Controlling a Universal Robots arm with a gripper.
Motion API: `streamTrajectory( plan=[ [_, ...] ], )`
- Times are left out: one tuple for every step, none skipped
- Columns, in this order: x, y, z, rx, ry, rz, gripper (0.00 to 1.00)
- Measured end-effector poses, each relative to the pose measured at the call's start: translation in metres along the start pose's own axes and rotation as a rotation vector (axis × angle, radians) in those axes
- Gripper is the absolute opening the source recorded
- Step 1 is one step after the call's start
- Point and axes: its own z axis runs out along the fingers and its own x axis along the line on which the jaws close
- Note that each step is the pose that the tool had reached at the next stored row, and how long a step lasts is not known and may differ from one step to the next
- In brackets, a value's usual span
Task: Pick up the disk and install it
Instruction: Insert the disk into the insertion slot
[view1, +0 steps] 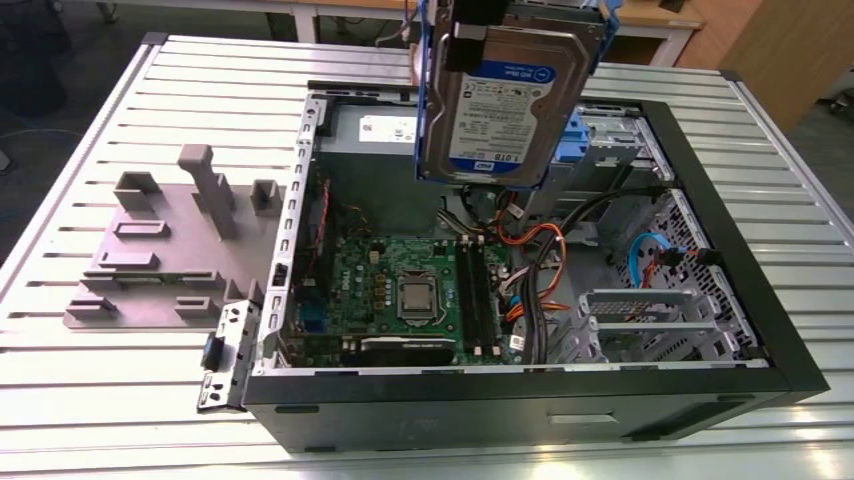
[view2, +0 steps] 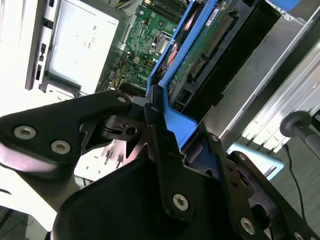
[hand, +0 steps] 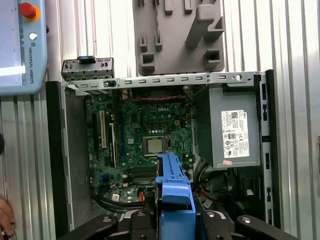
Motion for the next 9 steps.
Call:
streamTrajectory(
  plan=[
    [0.0019,-0.0001,0.0001,0.0,0.0001,0.0,0.36],
    [0.0041,-0.0003,0.0002,0.0,0.0001,-0.001,0.36],
    [0.0062,-0.0005,0.0003,0.0,0.0001,-0.001,0.36],
    [0.0084,-0.0007,0.0005,0.0,0.0001,-0.001,0.36],
    [0.0107,-0.0008,0.0006,0.0,0.0,-0.001,0.36],
    [0.0129,-0.001,0.0008,0.0,-0.0001,-0.001,0.36],
    [0.0152,-0.0012,0.0009,0.0001,0.0,-0.002,0.36],
    [0.0173,-0.0014,0.0008,0.0,0.0002,-0.002,0.36],
    [0.0194,-0.0015,0.001,0.0,0.0001,-0.002,0.36]
  ],
)
